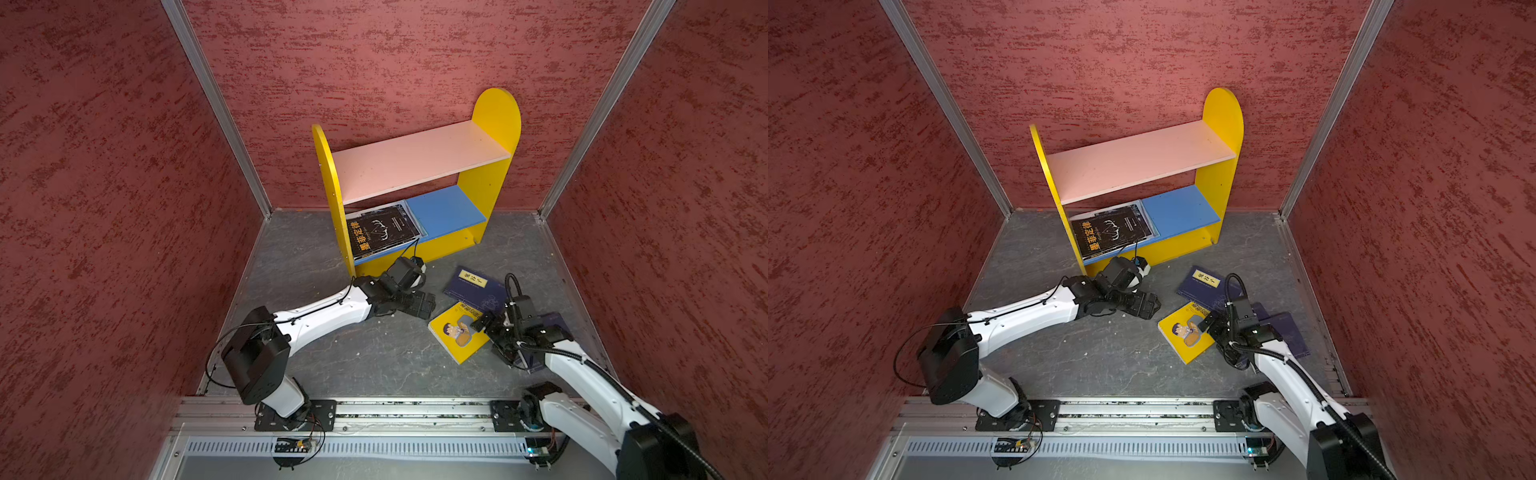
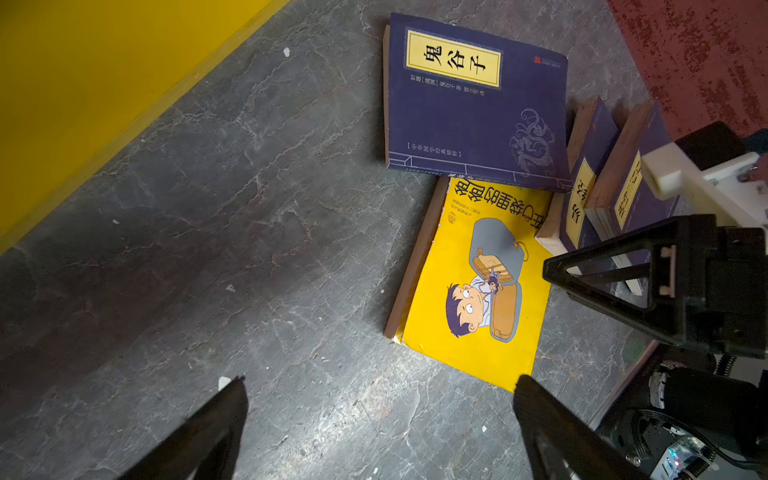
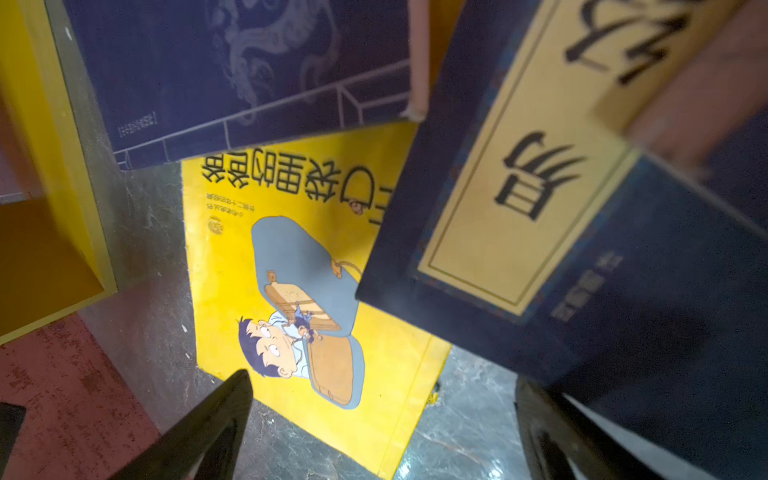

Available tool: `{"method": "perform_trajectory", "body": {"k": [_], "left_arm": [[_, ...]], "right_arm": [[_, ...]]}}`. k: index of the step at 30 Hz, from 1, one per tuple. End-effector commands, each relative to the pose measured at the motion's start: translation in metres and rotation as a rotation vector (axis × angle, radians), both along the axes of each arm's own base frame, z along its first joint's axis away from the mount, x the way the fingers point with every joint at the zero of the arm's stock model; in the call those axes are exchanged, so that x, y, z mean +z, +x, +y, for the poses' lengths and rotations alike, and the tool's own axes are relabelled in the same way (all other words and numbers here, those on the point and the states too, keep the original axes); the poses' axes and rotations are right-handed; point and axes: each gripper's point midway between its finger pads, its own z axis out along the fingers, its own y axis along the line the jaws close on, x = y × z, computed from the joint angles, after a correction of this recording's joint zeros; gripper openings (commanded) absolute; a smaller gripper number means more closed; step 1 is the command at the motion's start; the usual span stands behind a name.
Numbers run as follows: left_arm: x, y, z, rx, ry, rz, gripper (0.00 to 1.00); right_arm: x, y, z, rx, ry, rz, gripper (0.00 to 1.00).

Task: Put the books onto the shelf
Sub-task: 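Release the black book and move both grippers toward the yellow cartoon book, then grasp the yellow cartoon-cover book's edge with the left gripper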

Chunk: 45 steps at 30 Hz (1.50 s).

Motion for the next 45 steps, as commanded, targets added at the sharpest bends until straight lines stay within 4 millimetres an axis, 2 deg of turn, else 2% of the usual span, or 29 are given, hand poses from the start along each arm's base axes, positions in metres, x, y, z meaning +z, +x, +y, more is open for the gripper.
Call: {"method": "perform_trajectory", "body": {"k": [1, 7, 12, 17, 23, 26, 31, 36, 39, 45], "left_arm": [[0.011, 0.012, -0.003, 0.033, -0.024, -0.030, 0.99], [0.012, 0.014, 0.000, 0.060, -0.014, -0.038, 0.99], [0.013, 0.016, 0.007, 0.090, 0.003, -0.046, 0.99], [0.013, 0.015, 0.014, 0.105, 0.018, -0.052, 0.99], [0.013, 0.013, 0.018, 0.110, 0.028, -0.051, 0.99], [0.013, 0.013, 0.019, 0.111, 0.031, -0.050, 0.99], [0.013, 0.010, 0.024, 0.118, 0.037, -0.049, 0.99], [0.014, 0.008, 0.030, 0.137, 0.029, -0.050, 0.99], [0.015, 0.009, 0.030, 0.141, 0.023, -0.049, 0.99], [0.019, 0.012, 0.026, 0.118, 0.027, -0.055, 0.99]], "right_arm": [[0.004, 0.023, -0.011, -0.001, -0.097, -0.075, 0.99], [0.013, 0.060, -0.035, -0.065, -0.226, -0.180, 0.99], [0.026, 0.091, -0.034, -0.044, -0.234, -0.300, 0.99], [0.032, 0.110, -0.038, 0.037, -0.324, -0.331, 0.99], [0.044, 0.121, -0.054, 0.099, -0.472, -0.348, 0.99], [0.046, 0.130, -0.048, 0.146, -0.471, -0.359, 0.99], [0.028, 0.132, -0.037, 0.217, -0.427, -0.285, 0.99], [0.042, 0.120, -0.013, 0.234, -0.265, -0.364, 0.99], [0.036, 0.115, -0.016, 0.210, -0.262, -0.368, 0.99], [0.020, 0.127, -0.015, 0.223, -0.280, -0.312, 0.99]]}}
